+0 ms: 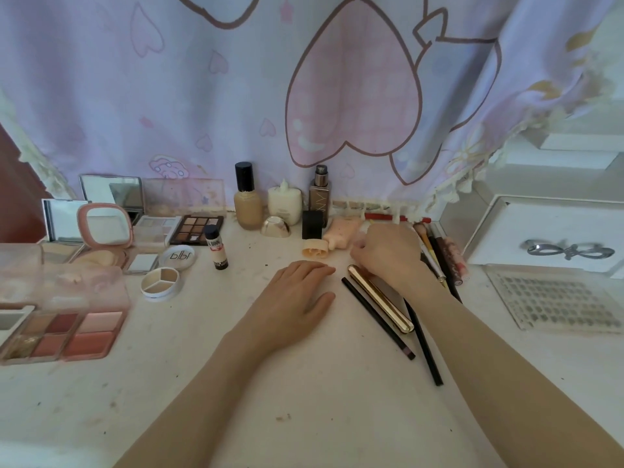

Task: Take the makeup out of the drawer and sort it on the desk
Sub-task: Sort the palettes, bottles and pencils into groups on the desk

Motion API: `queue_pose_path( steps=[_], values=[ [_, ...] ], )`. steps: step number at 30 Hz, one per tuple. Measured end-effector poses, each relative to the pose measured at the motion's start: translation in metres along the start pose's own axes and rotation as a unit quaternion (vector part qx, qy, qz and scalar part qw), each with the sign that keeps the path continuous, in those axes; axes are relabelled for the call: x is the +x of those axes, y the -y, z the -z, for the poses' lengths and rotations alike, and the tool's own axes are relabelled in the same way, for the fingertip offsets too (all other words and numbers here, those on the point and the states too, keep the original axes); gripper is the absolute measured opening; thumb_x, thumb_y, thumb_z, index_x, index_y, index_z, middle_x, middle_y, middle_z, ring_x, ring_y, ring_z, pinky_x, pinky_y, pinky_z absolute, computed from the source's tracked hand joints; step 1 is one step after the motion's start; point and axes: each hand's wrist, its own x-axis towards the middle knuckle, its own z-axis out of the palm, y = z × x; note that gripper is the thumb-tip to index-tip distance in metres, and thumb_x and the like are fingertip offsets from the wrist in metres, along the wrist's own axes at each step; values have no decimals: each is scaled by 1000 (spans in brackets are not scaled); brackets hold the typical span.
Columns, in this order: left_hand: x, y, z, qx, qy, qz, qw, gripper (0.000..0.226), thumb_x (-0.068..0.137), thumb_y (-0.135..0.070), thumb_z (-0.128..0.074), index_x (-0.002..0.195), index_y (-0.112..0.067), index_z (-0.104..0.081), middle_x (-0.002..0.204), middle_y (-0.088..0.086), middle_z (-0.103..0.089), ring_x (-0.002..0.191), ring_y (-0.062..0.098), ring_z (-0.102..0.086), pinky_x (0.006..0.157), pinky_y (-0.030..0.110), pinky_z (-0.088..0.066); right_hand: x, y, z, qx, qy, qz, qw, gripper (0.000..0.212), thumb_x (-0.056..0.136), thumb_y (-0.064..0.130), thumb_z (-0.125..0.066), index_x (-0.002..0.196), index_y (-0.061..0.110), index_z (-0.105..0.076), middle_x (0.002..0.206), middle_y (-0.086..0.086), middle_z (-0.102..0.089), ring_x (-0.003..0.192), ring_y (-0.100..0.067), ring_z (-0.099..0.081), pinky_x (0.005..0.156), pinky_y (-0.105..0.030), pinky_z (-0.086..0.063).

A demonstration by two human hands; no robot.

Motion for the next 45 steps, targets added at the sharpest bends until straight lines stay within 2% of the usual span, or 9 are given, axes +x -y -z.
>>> queue_pose_path(
  steps=[4, 9, 16, 21, 30, 35, 38, 41, 45],
  values=[
    [2, 5, 2, -101, -73, 25, 992, 39, 97, -25, -38, 136, -25, -39, 133, -7, -43, 119, 4, -38, 104, 23, -30, -17, -10, 16, 202, -45, 0, 978, 38, 94, 34, -47, 61, 16, -58, 63, 6, -58, 61, -10, -55, 60, -23, -37],
    [4, 6, 8, -215, -175, 7, 961, 34, 92, -42, -30, 126, -47, -29, 121, -16, -47, 106, -3, -47, 88, 14, -39, -50, 1, 26, 587, 107, -25, 802, 20, 91, 31, -56, 90, 12, -64, 82, -3, -70, 68, -3, -66, 57, -17, -51],
    [-2, 6, 19, -246, -226, -28, 942, 30, 95, -39, -27, 120, -35, -43, 113, -10, -50, 99, 5, -51, 87, 20, -41, -65, 17, -1, 730, 250, -65, 633, 27, 97, 33, -45, 91, 9, -56, 58, -2, -48, 41, -9, -37, 36, -17, -21],
    [-7, -5, 21, -200, -192, -32, 960, 8, 91, -39, -35, 92, -38, -44, 77, -16, -51, 70, 3, -48, 63, 11, -37, -70, 17, -4, 760, 355, -117, 531, 42, 95, 43, -39, 83, 23, -74, 45, 7, -25, 32, -3, -17, 33, -15, -9],
    [-5, -18, 24, -315, -240, 121, 910, 33, 91, -4, -46, 64, -16, -32, 48, -12, -40, 48, 3, -35, 49, 13, -31, -78, 35, -13, 730, 238, -108, 632, 19, 99, 29, -31, 95, 17, -47, 45, 7, -27, 35, -6, -19, 36, -16, -17],
    [2, -12, 21, -372, -187, 197, 888, 31, 95, -20, -38, 64, -16, -33, 47, -8, -44, 46, 10, -33, 50, 28, -29, -83, 37, -17, 568, -2, 21, 823, 24, 97, 25, -42, 74, 21, -40, 62, 5, -47, 54, -7, -44, 48, -17, -36],
    [0, -9, 26, -311, -138, 222, 914, 43, 97, -39, -34, 63, -14, -44, 43, -13, -54, 45, 2, -42, 51, 17, -34, -85, 39, -21, 560, 5, 31, 828, 20, 96, 29, -45, 77, 24, -42, 65, 7, -51, 56, -3, -47, 50, -14, -36],
    [-5, -2, 33, -328, -161, 114, 924, 29, 94, -40, -43, 79, -21, -59, 69, -14, -64, 60, 0, -52, 57, 16, -40, -80, 38, -18, 683, 99, -61, 721, 28, 98, 32, -40, 74, 17, -43, 49, 8, -36, 38, -5, -29, 38, -18, -23],
    [-6, 5, 32, -391, -116, -31, 913, 14, 82, -30, -58, 93, -24, -64, 107, -10, -63, 95, 11, -60, 75, 22, -48, -70, 25, -12, 810, 271, -212, 475, 46, 97, 36, -40, 61, 16, -61, 44, 6, -24, 32, -5, -18, 33, -16, -11]
  ],
)
